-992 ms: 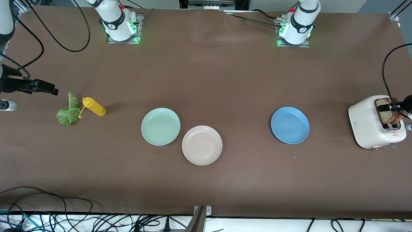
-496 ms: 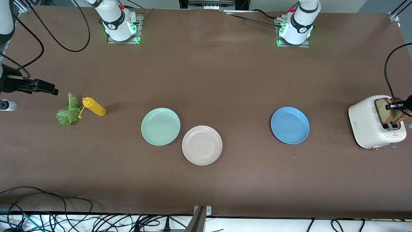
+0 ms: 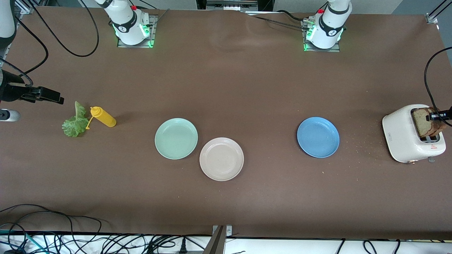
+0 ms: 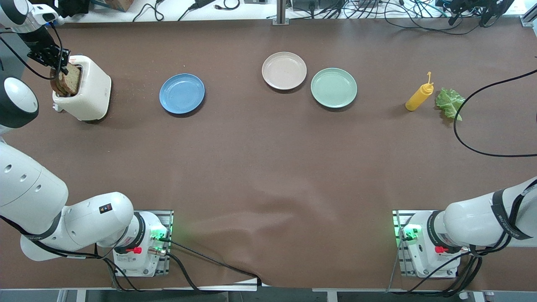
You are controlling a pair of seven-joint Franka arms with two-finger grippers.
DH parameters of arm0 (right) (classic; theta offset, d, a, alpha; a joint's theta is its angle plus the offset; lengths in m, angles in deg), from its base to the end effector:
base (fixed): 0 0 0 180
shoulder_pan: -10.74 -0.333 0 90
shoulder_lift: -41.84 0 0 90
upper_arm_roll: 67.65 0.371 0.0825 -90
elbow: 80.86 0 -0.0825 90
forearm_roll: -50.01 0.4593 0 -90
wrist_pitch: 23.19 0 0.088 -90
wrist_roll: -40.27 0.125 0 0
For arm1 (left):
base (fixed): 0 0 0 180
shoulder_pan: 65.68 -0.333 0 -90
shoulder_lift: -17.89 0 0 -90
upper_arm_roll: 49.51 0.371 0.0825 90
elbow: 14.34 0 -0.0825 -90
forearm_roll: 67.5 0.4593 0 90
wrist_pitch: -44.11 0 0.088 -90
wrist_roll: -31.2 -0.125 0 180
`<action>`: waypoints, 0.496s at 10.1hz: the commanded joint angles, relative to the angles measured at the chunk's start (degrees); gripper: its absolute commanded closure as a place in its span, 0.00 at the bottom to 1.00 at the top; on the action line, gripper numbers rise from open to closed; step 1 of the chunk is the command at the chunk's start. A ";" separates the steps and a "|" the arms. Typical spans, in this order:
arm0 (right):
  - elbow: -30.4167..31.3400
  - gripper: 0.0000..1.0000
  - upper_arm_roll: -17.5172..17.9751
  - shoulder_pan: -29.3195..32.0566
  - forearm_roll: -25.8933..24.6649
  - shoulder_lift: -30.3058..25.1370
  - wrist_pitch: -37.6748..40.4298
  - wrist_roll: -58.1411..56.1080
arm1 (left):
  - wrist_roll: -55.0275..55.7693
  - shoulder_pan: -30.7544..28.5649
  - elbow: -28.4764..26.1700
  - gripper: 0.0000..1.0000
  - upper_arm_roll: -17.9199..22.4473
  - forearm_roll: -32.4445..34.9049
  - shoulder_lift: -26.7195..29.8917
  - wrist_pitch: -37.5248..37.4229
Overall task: Make sandwich on beige plate with both arms
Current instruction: 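Reach the left gripper to the bread slice in the white toaster, then grasp the bread slice and lift it out with the left gripper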
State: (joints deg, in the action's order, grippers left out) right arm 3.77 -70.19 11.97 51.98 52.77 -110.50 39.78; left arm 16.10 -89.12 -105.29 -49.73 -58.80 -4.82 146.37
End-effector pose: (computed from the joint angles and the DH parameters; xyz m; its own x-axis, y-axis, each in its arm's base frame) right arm 0.6846 -0.0380 0.5831 0.9882 -0.0553 -0.1431 -0.0598 -0.9978 -0.0270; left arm 0.6693 0.3045 0.3958 0.9682 0.1014 -0.2287 0.0850 -0.9931 -0.0803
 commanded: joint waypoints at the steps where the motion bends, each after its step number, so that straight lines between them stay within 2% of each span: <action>1: -0.78 0.00 -0.01 0.09 0.40 0.15 0.82 -0.48 | -1.25 -0.47 3.94 1.00 -0.39 -1.93 0.57 -3.90; 2: -0.78 0.00 -0.01 0.09 0.40 0.15 0.82 -0.48 | -1.17 -0.47 4.20 1.00 -0.39 -1.85 0.74 -4.17; 5: -0.78 0.00 -0.01 0.18 0.40 0.15 0.82 -0.48 | -1.16 0.23 10.17 1.00 -0.56 -1.94 0.39 -9.51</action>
State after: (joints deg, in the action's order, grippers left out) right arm 3.77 -70.19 11.97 51.98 52.77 -110.50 39.78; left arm 16.10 -88.99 -98.87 -50.14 -59.56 -4.30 140.18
